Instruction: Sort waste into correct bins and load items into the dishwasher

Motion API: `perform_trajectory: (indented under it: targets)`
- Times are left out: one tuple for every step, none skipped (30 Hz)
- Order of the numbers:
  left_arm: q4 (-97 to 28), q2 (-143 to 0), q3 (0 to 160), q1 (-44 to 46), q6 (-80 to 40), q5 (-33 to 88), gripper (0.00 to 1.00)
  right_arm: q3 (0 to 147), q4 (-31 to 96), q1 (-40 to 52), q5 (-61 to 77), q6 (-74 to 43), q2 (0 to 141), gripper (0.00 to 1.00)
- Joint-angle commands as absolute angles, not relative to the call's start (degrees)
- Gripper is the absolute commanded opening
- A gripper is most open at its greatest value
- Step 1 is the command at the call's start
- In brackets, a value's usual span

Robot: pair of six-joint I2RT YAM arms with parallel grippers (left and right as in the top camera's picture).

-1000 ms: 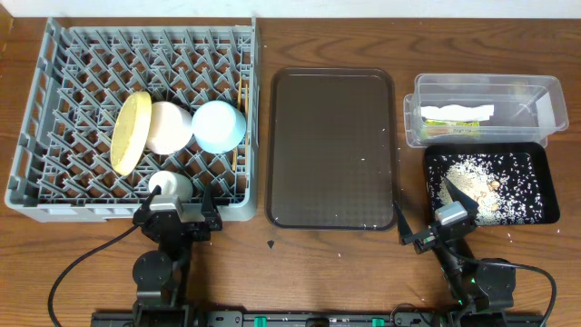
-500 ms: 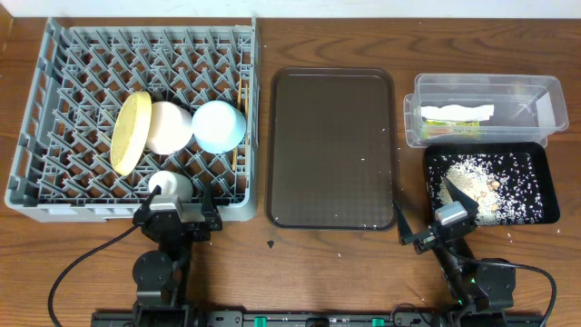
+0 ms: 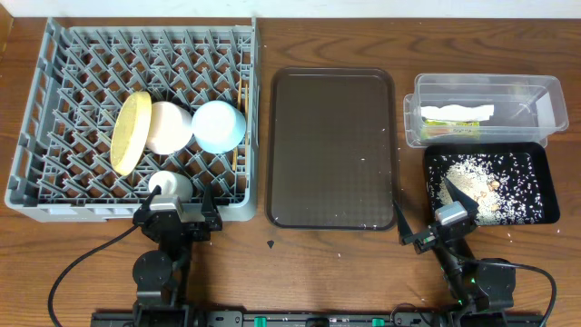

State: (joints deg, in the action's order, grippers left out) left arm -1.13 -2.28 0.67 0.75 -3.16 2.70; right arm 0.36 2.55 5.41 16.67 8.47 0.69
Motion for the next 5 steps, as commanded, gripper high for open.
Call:
perform_trajectory:
  targets:
    - [-3.88,-2.48,0.23,0.38,-3.11,1.93,1.0,0.32,2.81,4.8,16.36,9.28,0.4,0.99]
    - [-3.88,-2.48,0.23,0.38,-3.11,1.93,1.0,0.32,2.81,4.8,16.36,9.28,0.4,0.99]
    - [-3.88,-2.48,0.23,0.38,-3.11,1.93,1.0,0.32,2.81,4.8,16.36,9.28,0.4,0.99]
    - [-3.88,-2.48,0.23,0.38,-3.11,1.93,1.0,0.32,2.81,4.8,16.36,9.3,0.4,0.99]
    - [-3.88,-2.48,0.23,0.38,-3.11,1.93,1.0,0.32,2.81,4.8,16.36,9.28,0.4,0.99]
